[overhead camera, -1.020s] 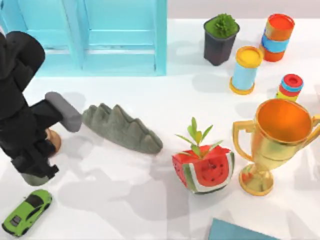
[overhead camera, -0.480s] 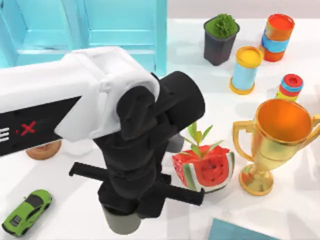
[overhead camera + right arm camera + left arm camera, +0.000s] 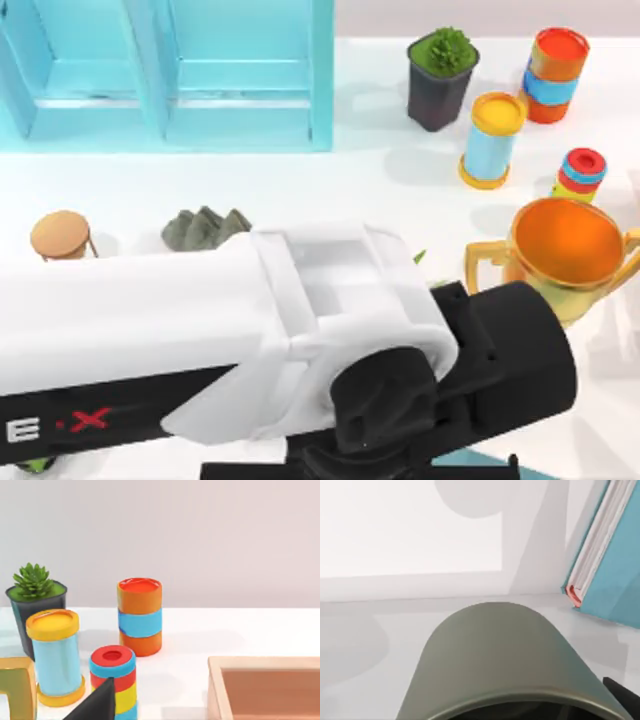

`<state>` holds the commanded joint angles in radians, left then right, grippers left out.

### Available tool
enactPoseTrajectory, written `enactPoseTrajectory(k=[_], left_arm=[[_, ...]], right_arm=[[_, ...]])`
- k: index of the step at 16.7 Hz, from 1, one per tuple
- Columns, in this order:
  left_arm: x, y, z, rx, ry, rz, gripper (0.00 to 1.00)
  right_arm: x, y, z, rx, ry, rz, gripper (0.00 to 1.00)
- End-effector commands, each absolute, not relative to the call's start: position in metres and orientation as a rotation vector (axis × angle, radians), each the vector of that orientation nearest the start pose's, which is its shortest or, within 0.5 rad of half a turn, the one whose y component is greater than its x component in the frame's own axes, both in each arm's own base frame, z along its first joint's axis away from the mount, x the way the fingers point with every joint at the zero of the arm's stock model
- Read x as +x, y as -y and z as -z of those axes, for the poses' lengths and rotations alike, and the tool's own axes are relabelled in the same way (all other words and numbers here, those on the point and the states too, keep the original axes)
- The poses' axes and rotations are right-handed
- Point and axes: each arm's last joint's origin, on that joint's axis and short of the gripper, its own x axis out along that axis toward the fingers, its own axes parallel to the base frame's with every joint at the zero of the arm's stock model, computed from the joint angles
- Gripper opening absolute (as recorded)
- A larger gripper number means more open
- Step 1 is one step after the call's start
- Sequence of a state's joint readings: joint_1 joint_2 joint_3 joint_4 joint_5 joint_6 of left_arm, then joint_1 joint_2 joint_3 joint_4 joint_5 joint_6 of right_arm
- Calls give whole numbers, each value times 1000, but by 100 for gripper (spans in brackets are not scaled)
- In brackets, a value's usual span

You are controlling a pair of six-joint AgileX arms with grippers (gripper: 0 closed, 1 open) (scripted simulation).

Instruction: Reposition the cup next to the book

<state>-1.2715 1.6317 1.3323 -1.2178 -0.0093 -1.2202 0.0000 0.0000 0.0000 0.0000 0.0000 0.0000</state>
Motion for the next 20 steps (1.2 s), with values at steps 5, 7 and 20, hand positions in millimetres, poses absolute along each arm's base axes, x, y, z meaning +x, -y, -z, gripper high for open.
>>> enactPoseTrajectory(k=[5,7,20], left_arm=[[81,288,-251,-21,-1530,52,0],[81,288,-251,-21,-1530,52,0],[83,282,-191,-22,-1529,57,0]], right_arm=[[106,1,-160,0,0,0,100],[106,1,-160,0,0,0,100],[106,1,-160,0,0,0,100]])
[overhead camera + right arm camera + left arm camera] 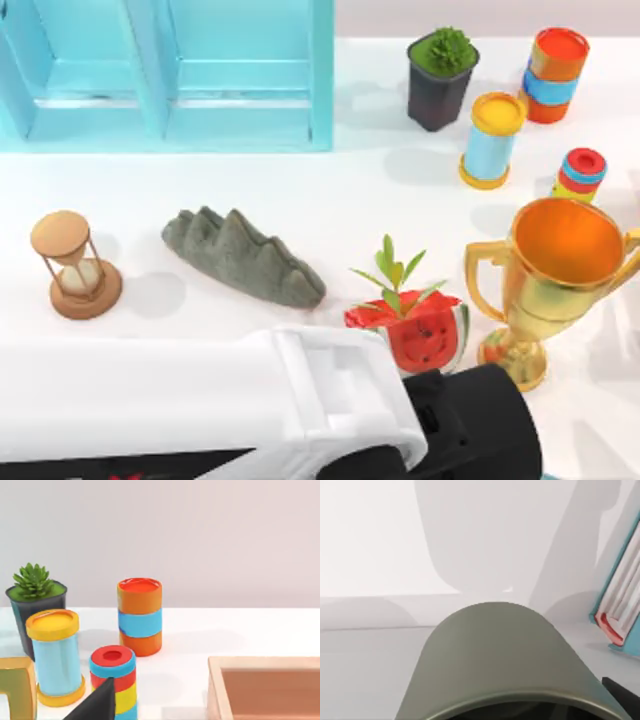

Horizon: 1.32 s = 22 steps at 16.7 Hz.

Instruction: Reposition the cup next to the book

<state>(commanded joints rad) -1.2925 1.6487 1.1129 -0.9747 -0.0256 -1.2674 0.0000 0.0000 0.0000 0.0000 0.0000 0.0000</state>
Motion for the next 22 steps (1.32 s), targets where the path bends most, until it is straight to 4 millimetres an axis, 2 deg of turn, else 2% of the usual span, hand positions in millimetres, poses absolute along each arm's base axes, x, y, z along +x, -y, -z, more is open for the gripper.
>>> enactPoseTrajectory(k=[5,18,22], left_arm=[[83,281,-187,-21,-1530,52,0],[83,281,-187,-21,-1530,52,98],[83,281,-187,-21,-1530,52,100]], right_arm=[[106,1,-160,0,0,0,100],[106,1,-160,0,0,0,100],[106,1,-160,0,0,0,100]])
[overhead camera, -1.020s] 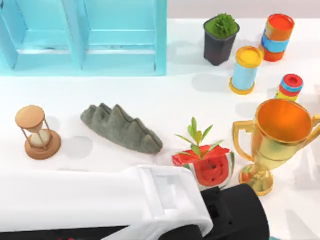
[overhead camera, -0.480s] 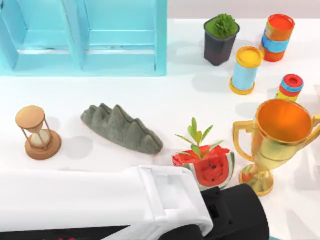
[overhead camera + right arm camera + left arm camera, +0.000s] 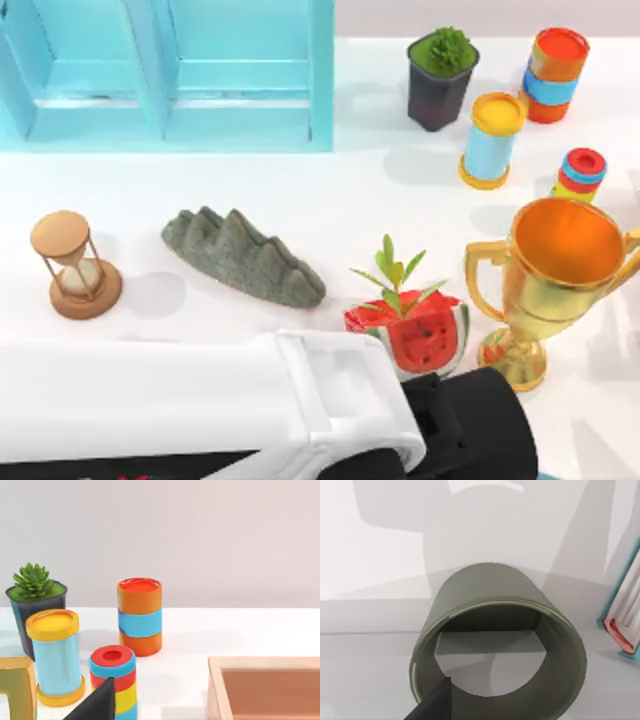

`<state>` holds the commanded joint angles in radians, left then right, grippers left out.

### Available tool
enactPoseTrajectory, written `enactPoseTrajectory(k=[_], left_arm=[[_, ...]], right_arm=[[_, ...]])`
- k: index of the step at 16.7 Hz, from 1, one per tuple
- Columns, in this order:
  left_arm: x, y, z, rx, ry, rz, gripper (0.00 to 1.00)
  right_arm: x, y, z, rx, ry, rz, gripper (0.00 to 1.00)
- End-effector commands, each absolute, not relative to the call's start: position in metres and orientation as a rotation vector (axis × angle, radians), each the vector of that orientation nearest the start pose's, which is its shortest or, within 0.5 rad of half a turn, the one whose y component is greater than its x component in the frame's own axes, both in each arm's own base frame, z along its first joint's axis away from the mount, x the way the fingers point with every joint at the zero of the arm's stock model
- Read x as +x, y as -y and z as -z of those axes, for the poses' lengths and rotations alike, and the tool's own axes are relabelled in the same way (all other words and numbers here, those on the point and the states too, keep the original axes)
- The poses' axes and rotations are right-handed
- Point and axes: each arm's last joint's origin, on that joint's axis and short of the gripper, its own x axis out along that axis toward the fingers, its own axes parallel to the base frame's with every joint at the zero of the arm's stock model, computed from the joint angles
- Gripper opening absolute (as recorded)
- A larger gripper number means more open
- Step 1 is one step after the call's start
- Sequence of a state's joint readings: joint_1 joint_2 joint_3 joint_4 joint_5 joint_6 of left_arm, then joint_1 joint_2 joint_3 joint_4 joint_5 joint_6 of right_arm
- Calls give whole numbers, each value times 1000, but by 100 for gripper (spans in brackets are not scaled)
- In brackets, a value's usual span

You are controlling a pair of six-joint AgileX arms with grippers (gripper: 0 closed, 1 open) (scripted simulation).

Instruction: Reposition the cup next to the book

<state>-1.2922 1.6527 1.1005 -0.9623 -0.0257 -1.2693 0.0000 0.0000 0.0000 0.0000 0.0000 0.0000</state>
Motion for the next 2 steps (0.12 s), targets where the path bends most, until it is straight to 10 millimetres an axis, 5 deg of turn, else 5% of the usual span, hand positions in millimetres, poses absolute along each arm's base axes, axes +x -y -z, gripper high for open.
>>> enactPoseTrajectory(k=[2], left_arm=[[83,281,-187,-21,-1530,52,100]], right_arm=[[106,1,-160,0,0,0,100]])
